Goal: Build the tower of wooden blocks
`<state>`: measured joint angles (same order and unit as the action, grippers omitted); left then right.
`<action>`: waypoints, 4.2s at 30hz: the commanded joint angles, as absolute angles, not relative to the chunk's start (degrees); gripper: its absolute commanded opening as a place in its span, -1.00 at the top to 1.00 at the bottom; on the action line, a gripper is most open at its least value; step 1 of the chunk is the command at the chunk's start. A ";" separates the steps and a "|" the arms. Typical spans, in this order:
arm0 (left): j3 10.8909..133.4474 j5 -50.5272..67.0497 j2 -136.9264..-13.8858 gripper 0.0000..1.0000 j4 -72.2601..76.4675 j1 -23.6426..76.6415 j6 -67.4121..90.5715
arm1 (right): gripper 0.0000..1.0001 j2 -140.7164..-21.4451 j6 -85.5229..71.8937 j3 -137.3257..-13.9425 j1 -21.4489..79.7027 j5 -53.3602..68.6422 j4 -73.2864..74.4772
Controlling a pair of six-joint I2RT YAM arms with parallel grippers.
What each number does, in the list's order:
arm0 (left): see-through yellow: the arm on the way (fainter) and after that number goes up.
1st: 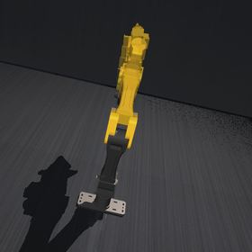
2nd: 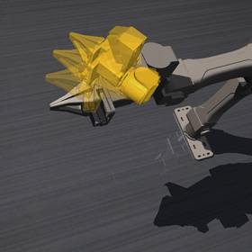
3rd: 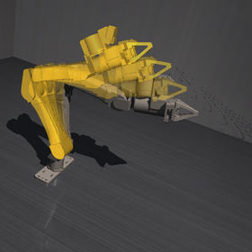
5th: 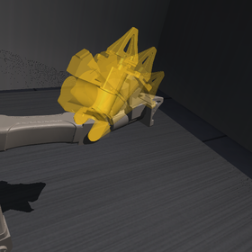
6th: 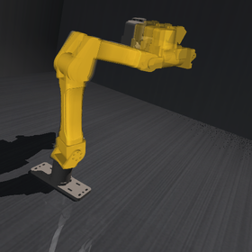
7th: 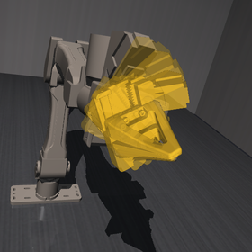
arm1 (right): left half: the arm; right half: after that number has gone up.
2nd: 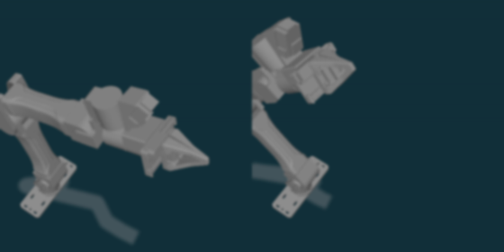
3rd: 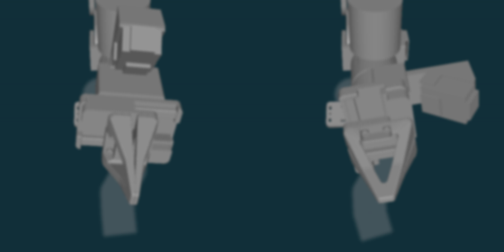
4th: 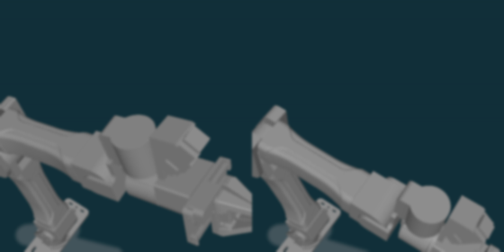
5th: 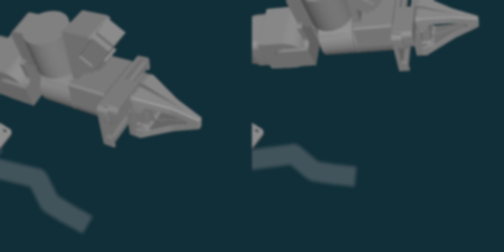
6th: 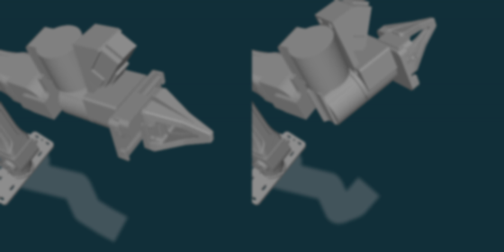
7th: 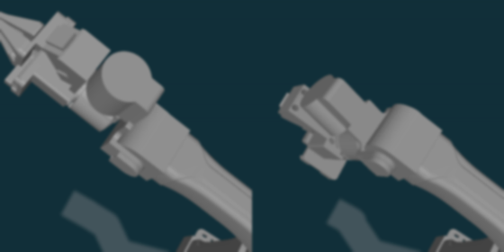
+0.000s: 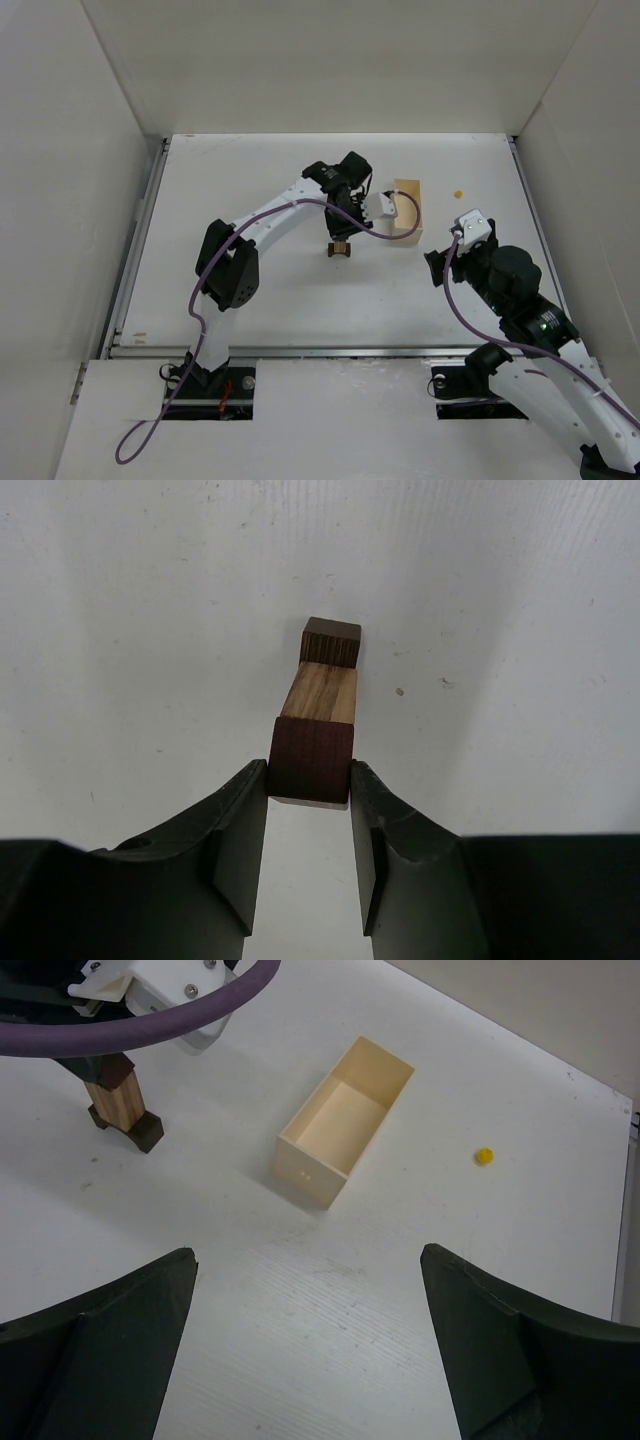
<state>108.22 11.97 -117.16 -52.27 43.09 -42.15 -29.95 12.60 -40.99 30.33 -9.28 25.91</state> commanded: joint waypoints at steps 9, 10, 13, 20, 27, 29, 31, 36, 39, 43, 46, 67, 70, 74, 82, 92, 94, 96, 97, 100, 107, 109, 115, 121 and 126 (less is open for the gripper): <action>107.23 11.87 -115.93 0.96 -52.47 43.42 -43.15 | -0.98 -29.44 11.87 -40.78 29.97 -9.76 24.17; 107.23 12.39 -116.45 0.96 -52.47 43.42 -43.15 | -0.98 -29.44 11.87 -40.78 29.97 -9.76 24.17; 107.23 12.39 -116.46 0.94 -52.47 43.42 -43.15 | -0.98 -29.44 11.87 -40.78 29.97 -9.76 24.17; 107.23 11.87 -116.46 0.92 -51.94 43.42 -43.68 | -0.98 -29.44 11.87 -40.78 29.97 -9.76 24.17; 106.70 11.87 -116.46 0.83 -51.94 43.42 -43.68 | -0.98 -29.44 11.87 -40.78 29.97 -9.76 24.17; 106.70 11.87 -116.46 0.77 -51.94 43.42 -43.68 | -0.98 -29.44 11.87 -40.78 29.97 -9.76 24.17; 106.70 11.87 -116.46 0.77 -51.94 43.42 -43.68 | -0.98 -29.44 11.87 -40.78 29.97 -9.76 24.17; 106.70 11.87 -116.46 0.75 -51.94 43.42 -44.21 | -0.98 -29.44 11.87 -40.78 29.97 -9.76 24.17; 106.70 11.87 -116.46 0.70 -51.94 43.42 -44.21 | -0.98 -29.44 11.87 -40.78 29.97 -9.76 24.17; 106.70 11.87 -116.46 0.65 -51.94 43.42 -44.21 | -0.98 -29.44 11.87 -40.78 29.97 -9.76 24.17; 106.70 11.87 -116.46 0.58 -51.42 43.42 -44.21 | -0.98 -29.44 11.87 -40.78 29.97 -9.76 24.17; 106.17 11.87 -116.46 0.24 -51.42 43.42 -43.68 | -0.98 -29.44 11.87 -40.78 29.97 -9.76 24.17; 106.69 11.34 -116.46 0.18 -51.42 43.42 -43.68 | -0.98 -29.44 11.87 -40.78 29.97 -9.76 24.17; 106.70 11.34 -116.46 0.12 -51.42 43.42 -43.68 | -0.98 -29.44 11.87 -40.78 29.97 -9.76 24.17; 110.73 11.34 -115.93 0.09 -52.65 43.42 -41.75 | -0.98 -29.44 11.87 -40.78 29.97 -9.23 24.17; 112.59 14.15 -108.64 -0.06 -53.70 43.42 -39.81 | -0.98 -29.44 10.73 -42.45 29.97 -10.28 24.17; 112.59 16.16 -106.09 -0.06 -53.70 42.46 -37.98 | -0.98 -29.44 10.03 -43.06 29.97 -11.59 24.17; 110.58 16.17 -103.55 -0.06 -50.02 41.05 -34.20 | -0.98 -29.44 9.23 -43.59 29.97 -12.91 24.17; 109.44 13.47 -100.49 -0.06 -48.18 39.83 -32.62 | -0.98 -29.44 8.53 -44.29 29.97 -13.88 24.17; 102.85 4.08 -93.55 -0.11 -38.61 38.06 -26.47 | -0.98 -29.44 6.86 -45.70 29.97 -18.27 24.79; 92.11 -28.02 -86.40 -0.80 -24.52 23.75 -4.00 | -0.98 -27.33 0.27 -45.09 29.97 -25.39 22.50; 90.71 -28.75 -85.26 -0.80 -25.84 16.81 -0.72 | -0.98 -27.33 -2.63 -45.96 29.97 -30.13 22.50; 81.92 -23.90 -79.20 -0.85 -24.18 6.51 3.87 | -0.98 -29.00 -8.87 -49.75 29.97 -37.87 26.89; 78.49 -23.91 -76.74 -0.90 -22.33 5.19 3.35 | -0.98 -29.62 -13.26 -52.55 29.97 -41.22 29.00; 77.34 -23.91 -75.59 -0.90 -22.32 5.19 3.34 | -0.98 -28.48 -16.61 -53.88 29.97 -41.92 30.23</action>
<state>78.26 -23.16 -78.02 -24.77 5.15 2.17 -29.32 -13.34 -50.89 30.33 -39.40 29.61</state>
